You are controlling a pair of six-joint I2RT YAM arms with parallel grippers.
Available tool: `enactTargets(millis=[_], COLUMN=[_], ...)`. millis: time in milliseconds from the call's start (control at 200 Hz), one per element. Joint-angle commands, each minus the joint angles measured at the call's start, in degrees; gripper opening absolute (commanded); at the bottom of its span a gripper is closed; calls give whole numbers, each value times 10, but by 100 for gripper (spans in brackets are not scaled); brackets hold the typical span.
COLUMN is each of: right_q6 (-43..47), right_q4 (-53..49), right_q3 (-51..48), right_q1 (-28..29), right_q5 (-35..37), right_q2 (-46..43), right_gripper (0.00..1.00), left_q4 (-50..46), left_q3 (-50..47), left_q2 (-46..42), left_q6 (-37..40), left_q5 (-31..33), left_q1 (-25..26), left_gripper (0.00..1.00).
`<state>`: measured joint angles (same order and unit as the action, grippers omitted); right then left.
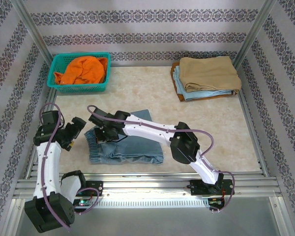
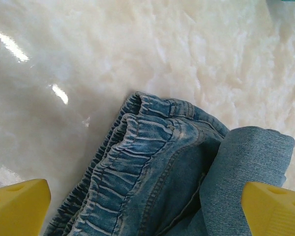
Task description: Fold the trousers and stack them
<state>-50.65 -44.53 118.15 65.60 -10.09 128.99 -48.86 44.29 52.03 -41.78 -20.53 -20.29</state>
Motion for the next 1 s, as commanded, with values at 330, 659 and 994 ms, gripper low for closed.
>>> enactTargets(millis=[330, 659, 994], right_q6=[2, 22, 48], right_q4=[112, 175, 194], right_q3=[-87, -416, -556], right_q1=[4, -169, -273], right_q5=[-136, -102, -104], right_q2=[-79, -342, -427], right_gripper=[48, 52, 52], left_q4=[-9, -1, 82], left_q3=[43, 3, -46], left_q2=[8, 31, 98], left_q6=[59, 69, 49], left_q5=[-33, 51, 48], left_q1=[-53, 140, 242], left_gripper=[100, 99, 39])
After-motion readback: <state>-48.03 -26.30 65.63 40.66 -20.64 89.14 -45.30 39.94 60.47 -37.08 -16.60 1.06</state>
